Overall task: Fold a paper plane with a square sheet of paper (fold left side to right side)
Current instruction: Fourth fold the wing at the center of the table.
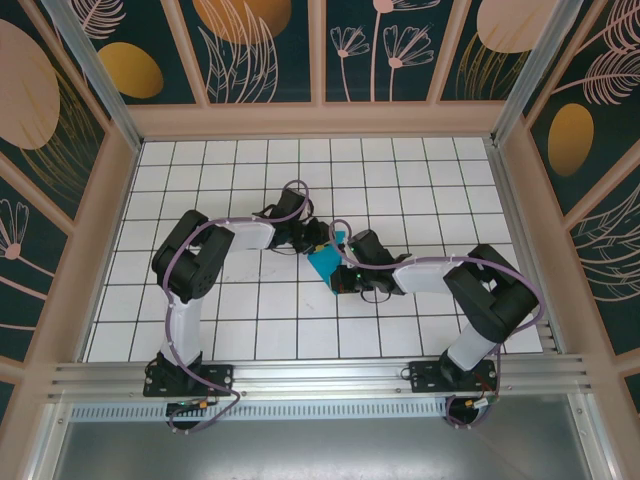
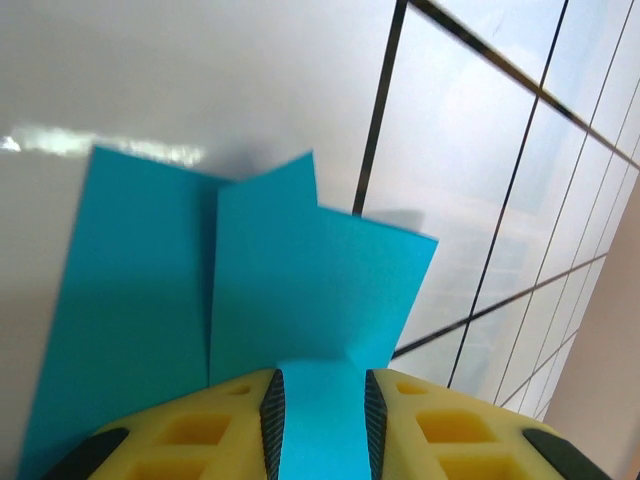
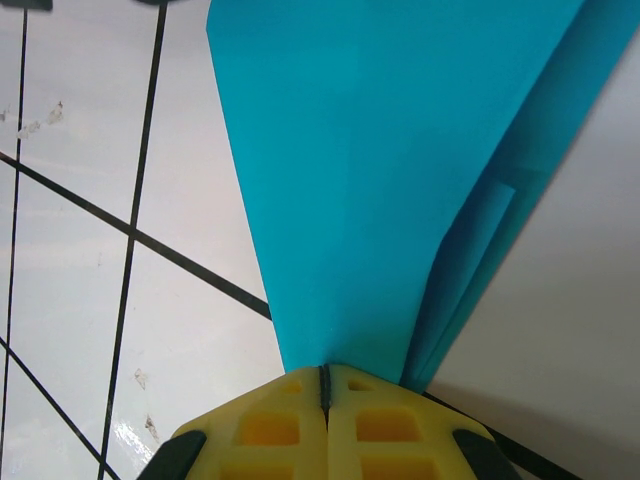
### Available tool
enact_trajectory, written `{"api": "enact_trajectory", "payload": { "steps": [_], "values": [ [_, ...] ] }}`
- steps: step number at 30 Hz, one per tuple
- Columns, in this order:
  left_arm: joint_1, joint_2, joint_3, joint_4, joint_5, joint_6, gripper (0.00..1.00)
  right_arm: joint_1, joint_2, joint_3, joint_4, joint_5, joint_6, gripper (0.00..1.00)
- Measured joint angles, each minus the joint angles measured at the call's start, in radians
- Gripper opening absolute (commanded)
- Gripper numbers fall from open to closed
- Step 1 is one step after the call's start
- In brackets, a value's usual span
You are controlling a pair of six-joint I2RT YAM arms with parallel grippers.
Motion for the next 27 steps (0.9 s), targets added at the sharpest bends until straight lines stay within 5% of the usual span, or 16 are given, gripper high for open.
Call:
{"api": "enact_trajectory", "payload": {
  "steps": [18, 27],
  "values": [
    [0.083, 0.085, 0.171, -0.082, -0.068, 0.089, 0.37, 0.003, 0.0, 0.006, -0.006, 0.002, -0.016, 0.06],
    [0.137, -0.057, 0.164, -0.158, -0.12, 0.171, 0.49, 0.007, -0.006, 0.102, -0.165, 0.055, -0.058, 0.24]
  ]
}}
